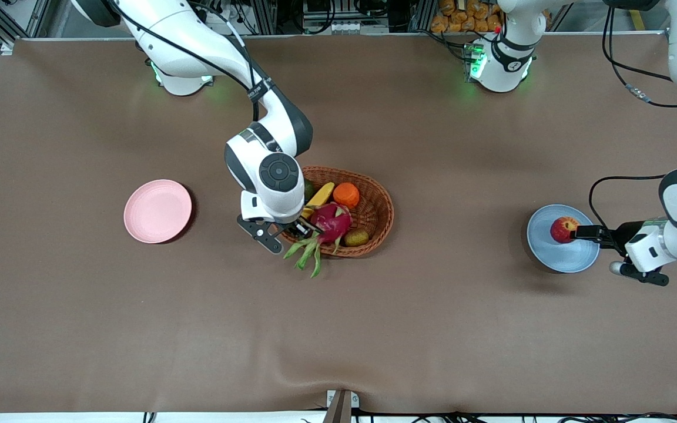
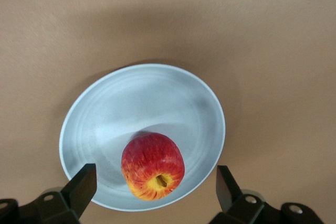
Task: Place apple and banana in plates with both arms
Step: 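Open the left gripper to release the apple onto the blue plate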
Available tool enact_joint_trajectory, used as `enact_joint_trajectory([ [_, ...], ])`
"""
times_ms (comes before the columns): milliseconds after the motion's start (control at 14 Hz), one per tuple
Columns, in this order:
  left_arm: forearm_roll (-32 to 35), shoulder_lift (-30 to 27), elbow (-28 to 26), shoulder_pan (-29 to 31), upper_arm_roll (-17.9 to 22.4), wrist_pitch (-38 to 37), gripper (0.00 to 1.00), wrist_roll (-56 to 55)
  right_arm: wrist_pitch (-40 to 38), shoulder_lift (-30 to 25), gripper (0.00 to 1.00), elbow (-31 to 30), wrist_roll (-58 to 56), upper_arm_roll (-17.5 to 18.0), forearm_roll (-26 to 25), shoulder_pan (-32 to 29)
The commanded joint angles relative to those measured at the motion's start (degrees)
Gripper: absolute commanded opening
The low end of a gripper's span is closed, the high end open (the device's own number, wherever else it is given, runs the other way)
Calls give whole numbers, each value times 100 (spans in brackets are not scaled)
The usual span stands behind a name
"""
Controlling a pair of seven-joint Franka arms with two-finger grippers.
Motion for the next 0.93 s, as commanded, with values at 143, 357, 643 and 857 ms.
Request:
enact_joint_trajectory([
  [143, 33, -337, 267, -168, -13, -397, 100, -104, 18, 106, 58, 151, 134, -32, -11, 72],
  [357, 41, -662, 312, -326, -13, -879, 100, -1086, 18, 141, 55, 151, 134, -31, 7, 72],
  [643, 478, -1399, 373, -782, 49, -1469, 100, -1702, 62, 176, 53, 151, 142, -31, 42, 72],
  [857, 832, -2075, 391, -1414, 188, -1978, 100, -2588, 62, 177, 50, 151, 143, -31, 51, 124],
])
